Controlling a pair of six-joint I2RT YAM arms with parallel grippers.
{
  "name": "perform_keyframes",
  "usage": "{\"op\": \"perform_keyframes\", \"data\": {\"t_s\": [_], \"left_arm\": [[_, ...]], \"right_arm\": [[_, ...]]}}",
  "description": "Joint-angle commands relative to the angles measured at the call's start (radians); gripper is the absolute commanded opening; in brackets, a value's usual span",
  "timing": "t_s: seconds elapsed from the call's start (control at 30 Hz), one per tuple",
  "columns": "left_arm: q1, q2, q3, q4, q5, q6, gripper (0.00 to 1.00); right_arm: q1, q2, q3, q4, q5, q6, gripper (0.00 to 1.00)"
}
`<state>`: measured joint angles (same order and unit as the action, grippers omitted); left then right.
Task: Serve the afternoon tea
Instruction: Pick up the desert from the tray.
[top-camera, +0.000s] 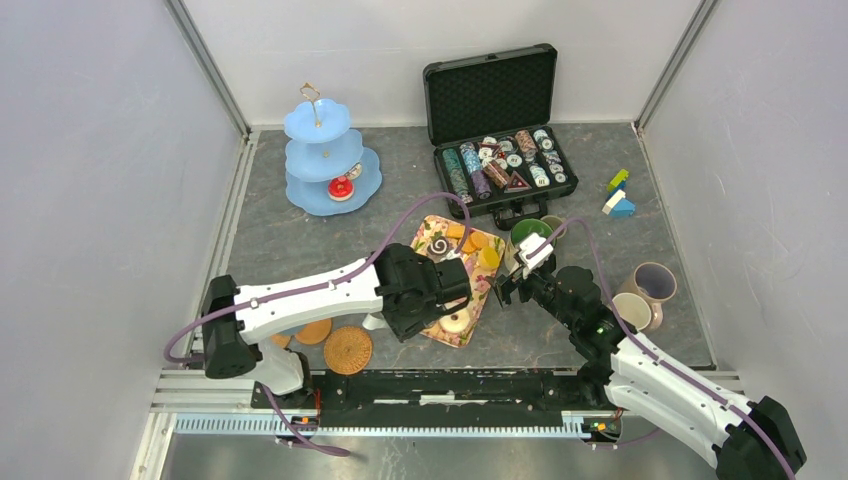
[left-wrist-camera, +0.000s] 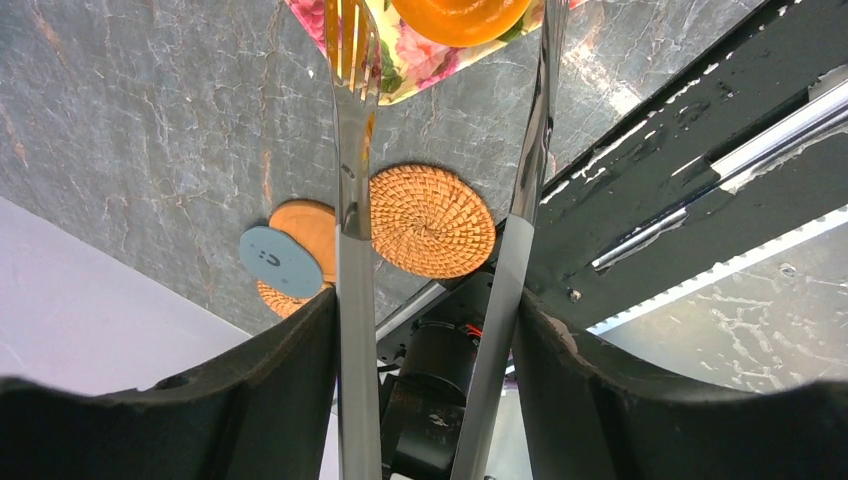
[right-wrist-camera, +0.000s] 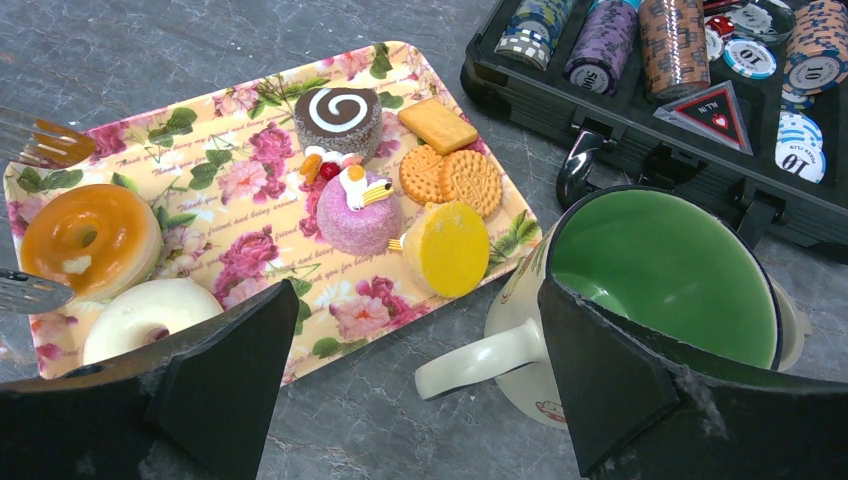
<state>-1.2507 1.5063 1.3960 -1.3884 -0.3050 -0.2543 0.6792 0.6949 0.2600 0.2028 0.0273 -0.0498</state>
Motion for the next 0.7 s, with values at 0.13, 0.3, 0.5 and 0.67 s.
{"op": "perform_keyframes", "data": {"t_s": [0.13, 0.3, 0.5, 0.67], "left_arm": [[-0.005, 0.028, 0.002, 0.021, 0.01, -0.03, 0.67], [-0.006, 0.044, -0.01, 0.022, 0.002, -0.031, 0.67], [-0.007, 0.075, -0.011, 0.024, -0.017, -0.037, 0.65], [-0.008, 0.081, -0.012, 0.029, -0.03, -0.039, 0.63]], "right_arm": [[0.005, -0.009, 0.032, 0.034, -0.002, 0.009, 0.98], [0.005, -0.008, 0.032, 0.035, -0.001, 0.009, 0.98], [0.005, -0.009, 0.032, 0.034, 0.0, 0.01, 0.98], [0.005, -0.007, 0.032, 0.035, 0.001, 0.01, 0.98]]}}
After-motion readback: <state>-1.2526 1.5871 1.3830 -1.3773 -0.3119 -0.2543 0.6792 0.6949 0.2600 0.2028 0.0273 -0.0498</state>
